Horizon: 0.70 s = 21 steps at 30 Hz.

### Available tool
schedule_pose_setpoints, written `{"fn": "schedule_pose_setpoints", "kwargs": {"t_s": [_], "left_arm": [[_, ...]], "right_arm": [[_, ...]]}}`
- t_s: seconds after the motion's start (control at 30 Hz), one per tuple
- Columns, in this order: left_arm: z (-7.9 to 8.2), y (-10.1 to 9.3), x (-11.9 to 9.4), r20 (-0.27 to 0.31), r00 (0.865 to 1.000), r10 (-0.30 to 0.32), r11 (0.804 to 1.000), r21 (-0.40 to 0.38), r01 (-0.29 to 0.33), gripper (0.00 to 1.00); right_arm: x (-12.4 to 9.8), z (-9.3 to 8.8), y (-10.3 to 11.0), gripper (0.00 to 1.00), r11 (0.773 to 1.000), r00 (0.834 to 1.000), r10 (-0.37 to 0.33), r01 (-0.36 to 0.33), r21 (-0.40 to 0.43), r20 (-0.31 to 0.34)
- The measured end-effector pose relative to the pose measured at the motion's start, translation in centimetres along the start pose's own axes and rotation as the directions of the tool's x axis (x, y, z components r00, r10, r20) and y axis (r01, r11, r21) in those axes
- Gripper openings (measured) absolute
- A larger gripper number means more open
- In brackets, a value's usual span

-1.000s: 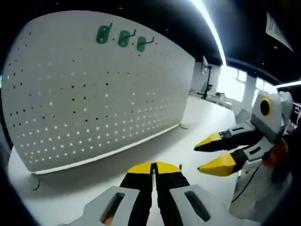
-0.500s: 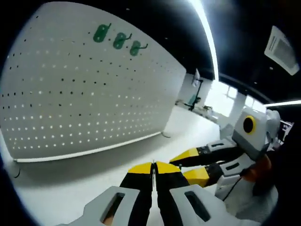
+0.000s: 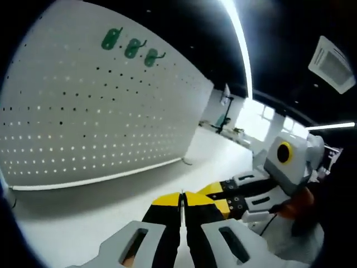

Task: Insert the hook assembly into the mounting plate slot until the hook locks in place.

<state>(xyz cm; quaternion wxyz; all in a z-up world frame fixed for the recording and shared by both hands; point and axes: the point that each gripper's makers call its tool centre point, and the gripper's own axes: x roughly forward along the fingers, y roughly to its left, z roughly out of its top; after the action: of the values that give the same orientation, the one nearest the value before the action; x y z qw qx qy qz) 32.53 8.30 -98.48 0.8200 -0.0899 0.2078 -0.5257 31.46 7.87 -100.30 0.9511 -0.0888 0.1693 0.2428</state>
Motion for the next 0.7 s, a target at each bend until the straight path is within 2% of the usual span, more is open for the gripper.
{"fn": "schedule_pose_setpoints", "kwargs": {"t_s": [0.7], "left_arm": [[-0.01,-0.1,0.07,0.01,1.0,-0.006,0.999,-0.036,0.007,0.01]], "right_arm": [[-0.03,-0.01,-0.03,0.03,1.0,1.0,-0.001,0.001,0.004,-0.002]]}}
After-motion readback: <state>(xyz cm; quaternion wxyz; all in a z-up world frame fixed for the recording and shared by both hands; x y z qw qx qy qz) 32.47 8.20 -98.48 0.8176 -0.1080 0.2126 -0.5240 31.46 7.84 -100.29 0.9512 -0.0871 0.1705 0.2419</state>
